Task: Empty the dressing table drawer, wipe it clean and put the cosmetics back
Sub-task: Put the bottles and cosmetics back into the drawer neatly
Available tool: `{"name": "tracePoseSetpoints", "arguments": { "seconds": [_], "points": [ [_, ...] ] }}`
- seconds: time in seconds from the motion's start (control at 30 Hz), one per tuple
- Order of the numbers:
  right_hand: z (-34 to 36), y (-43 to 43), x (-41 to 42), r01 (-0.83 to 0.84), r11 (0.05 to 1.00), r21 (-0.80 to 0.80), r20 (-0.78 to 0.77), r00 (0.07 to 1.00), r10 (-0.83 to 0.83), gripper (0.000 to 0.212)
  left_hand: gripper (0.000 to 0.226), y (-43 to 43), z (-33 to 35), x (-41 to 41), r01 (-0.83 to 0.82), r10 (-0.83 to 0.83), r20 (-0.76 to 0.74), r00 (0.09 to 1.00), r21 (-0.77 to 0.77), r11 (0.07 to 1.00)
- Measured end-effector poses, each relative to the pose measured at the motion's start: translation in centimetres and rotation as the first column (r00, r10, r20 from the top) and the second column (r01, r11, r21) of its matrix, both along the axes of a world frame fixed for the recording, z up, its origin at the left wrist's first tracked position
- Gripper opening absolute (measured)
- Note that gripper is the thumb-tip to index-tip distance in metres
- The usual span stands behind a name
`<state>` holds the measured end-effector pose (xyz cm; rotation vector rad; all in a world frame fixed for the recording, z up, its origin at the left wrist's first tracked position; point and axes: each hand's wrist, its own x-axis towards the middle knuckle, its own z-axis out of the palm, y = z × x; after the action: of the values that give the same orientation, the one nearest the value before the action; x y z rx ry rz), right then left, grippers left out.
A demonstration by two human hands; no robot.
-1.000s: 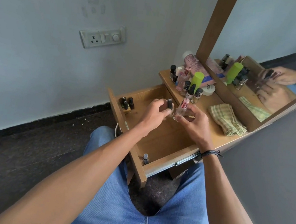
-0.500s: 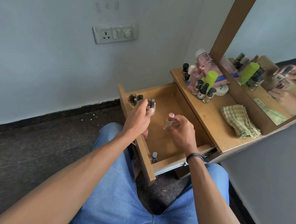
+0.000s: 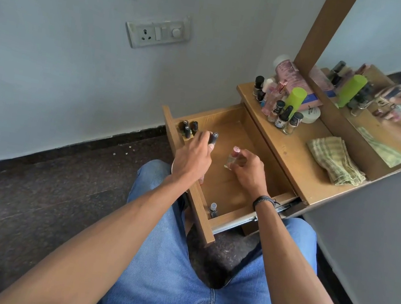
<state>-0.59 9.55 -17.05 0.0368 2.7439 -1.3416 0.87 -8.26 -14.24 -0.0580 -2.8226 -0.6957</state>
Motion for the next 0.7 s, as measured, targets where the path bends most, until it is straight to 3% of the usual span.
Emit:
{"name": "tracePoseSetpoints", "arguments": {
  "seconds": [0.27, 0.5, 0.7],
  "points": [
    [-0.1, -0.2, 0.2, -0.044, 0.999, 0.011, 0.005, 0.999, 0.044, 0.024, 0.019, 0.0, 0.2, 0.0, -0.044, 0.044, 0.005, 0.999, 0.037, 0.998],
    [0.4, -0.7, 0.9, -0.269, 0.961, 0.056, 0.088, 0.961, 0.264, 0.022, 0.021, 0.0, 0.3, 0.2, -0.077, 0.078, -0.001, 0.997, 0.100, 0.992],
    [0.9, 0.3, 1.7, -0.355, 0.927, 0.119, 0.162, 0.928, 0.334, 0.027, 0.018, 0.0, 0.3, 0.1, -0.075, 0.075, 0.002, 0.997, 0.080, 0.994]
  ]
}}
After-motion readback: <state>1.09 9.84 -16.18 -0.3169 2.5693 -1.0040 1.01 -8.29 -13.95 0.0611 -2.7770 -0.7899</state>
